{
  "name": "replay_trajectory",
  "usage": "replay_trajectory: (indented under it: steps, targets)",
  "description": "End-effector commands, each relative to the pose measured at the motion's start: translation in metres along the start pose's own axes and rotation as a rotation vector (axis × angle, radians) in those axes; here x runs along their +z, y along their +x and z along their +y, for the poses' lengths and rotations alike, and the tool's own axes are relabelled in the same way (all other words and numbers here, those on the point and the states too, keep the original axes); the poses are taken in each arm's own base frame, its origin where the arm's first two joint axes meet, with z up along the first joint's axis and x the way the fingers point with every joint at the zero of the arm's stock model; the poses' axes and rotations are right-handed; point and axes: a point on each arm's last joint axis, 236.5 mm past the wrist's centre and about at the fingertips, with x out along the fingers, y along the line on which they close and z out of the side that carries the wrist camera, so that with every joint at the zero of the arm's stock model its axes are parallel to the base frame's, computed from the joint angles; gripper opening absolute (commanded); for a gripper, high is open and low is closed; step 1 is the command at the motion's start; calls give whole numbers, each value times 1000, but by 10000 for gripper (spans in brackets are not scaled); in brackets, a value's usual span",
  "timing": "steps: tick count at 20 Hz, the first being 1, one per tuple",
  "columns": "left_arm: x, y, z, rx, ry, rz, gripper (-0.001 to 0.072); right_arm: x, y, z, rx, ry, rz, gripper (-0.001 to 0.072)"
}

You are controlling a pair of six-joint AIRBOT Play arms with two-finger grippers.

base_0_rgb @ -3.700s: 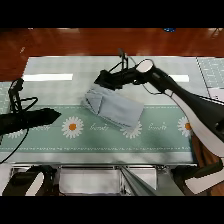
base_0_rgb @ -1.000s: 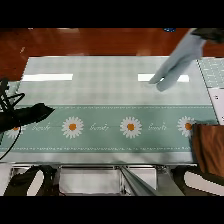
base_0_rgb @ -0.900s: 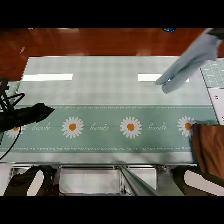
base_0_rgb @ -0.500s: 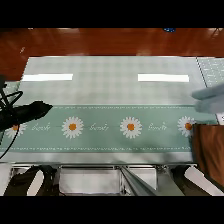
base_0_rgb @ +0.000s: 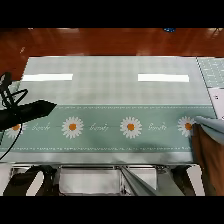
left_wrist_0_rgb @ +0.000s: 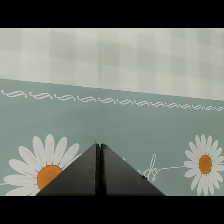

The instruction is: Fold the shirts.

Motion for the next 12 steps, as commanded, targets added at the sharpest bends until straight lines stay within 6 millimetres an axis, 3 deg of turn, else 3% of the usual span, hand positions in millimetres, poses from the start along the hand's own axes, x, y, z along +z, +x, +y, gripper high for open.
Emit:
replay_trajectory:
  steps: [1, 3, 4, 5, 6, 8, 10, 11, 12]
  targets:
    - [1, 6, 3, 5, 0, 6, 19, -36, 18, -65, -195, 128, 63, 23]
    - [1, 10, 5, 9, -7, 13, 20, -49, 27, -70, -209, 133, 97, 24]
    - [2, 11, 7, 13, -11, 9, 20, -57, 30, -81, -255, 149, 111, 94]
    - [5, 13, 9, 17, -15, 2, 20, -63, 32, -88, -286, 165, 122, 305]
    - [7, 15, 11, 21, -18, -6, 20, -69, 35, -92, -301, 168, 135, 413]
    - [15, 20, 16, 34, -27, -30, 19, -69, 38, -93, -302, 167, 137, 412]
    - [21, 25, 21, 44, -69, -46, 19, -61, 41, -81, -246, 153, 108, 406]
    - [24, 26, 19, 34, -86, -49, 19, -51, 46, -62, -160, 134, 82, 392]
    - [30, 26, 14, 16, -96, -65, 19, -40, 50, -30, -23, 111, 61, 278]
